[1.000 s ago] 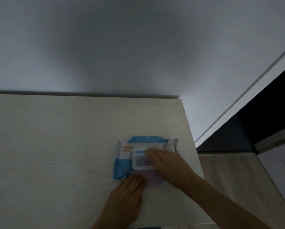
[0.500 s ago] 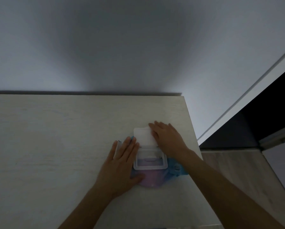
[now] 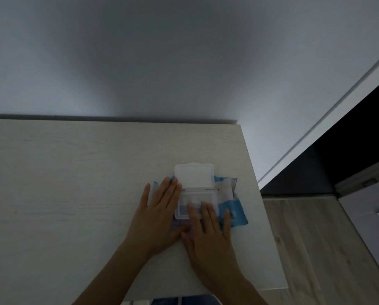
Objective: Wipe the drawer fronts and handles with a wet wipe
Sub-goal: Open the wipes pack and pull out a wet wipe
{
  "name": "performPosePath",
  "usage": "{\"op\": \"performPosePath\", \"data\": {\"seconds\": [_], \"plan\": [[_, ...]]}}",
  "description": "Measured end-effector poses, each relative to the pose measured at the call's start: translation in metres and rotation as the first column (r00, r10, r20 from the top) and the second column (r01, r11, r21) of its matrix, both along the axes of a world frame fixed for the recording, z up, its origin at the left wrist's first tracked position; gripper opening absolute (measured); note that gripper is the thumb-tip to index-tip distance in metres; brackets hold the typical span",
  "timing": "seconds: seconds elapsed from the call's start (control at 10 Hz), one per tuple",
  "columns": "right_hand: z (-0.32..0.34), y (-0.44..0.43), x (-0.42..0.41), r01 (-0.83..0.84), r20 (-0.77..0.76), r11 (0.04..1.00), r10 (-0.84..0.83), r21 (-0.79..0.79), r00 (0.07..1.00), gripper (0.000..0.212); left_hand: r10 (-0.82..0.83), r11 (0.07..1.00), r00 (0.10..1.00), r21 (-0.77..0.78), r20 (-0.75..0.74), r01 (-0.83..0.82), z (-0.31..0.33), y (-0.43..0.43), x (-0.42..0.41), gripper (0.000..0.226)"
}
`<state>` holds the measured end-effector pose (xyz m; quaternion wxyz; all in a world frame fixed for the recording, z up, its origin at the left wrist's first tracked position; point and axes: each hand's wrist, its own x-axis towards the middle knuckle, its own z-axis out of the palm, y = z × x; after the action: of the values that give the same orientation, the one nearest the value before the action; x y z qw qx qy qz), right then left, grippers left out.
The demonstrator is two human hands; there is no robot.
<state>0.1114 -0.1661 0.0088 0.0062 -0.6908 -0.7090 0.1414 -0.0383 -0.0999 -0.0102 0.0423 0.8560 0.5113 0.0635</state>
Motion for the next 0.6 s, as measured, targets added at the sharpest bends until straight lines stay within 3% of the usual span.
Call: {"op": "performPosePath", "data": {"seconds": [0.1, 0.2, 0.3, 0.4, 0.5, 0.6], "plan": [[0.003, 0.0, -0.002, -0.106, -0.134, 0.994, 0.106, 0.01, 0.985, 0.055, -0.03, 0.997, 0.998, 0.069, 0.052, 0.027, -0.002, 0.001, 0.0, 0.079], [0.018, 0.004, -0.005, -0.292, -0.328, 0.956, 0.288, 0.038, 0.9, 0.068, -0.072, 0.991, 0.99, 0.119, 0.119, 0.058, -0.004, 0.004, -0.001, 0.069], [0.037, 0.005, -0.009, -0.323, -0.433, 0.938, 0.24, -0.128, 0.869, 0.057, -0.11, 0.988, 0.991, 0.122, 0.08, 0.099, -0.003, 0.008, -0.008, 0.066], [0.028, 0.006, 0.0, -0.168, -0.459, 0.966, 0.061, -0.198, 0.887, 0.071, -0.141, 0.981, 0.989, 0.128, -0.034, 0.144, -0.008, 0.01, -0.015, 0.071], [0.017, 0.011, 0.012, -0.045, -0.383, 0.999, 0.048, 0.018, 0.922, 0.058, -0.125, 0.984, 0.992, 0.126, 0.011, 0.122, -0.009, 0.008, -0.013, 0.072], [-0.002, 0.014, 0.017, -0.099, -0.112, 0.977, 0.121, 0.188, 0.986, 0.056, -0.108, 0.991, 0.992, 0.084, 0.068, 0.102, -0.007, 0.004, -0.01, 0.064]]}}
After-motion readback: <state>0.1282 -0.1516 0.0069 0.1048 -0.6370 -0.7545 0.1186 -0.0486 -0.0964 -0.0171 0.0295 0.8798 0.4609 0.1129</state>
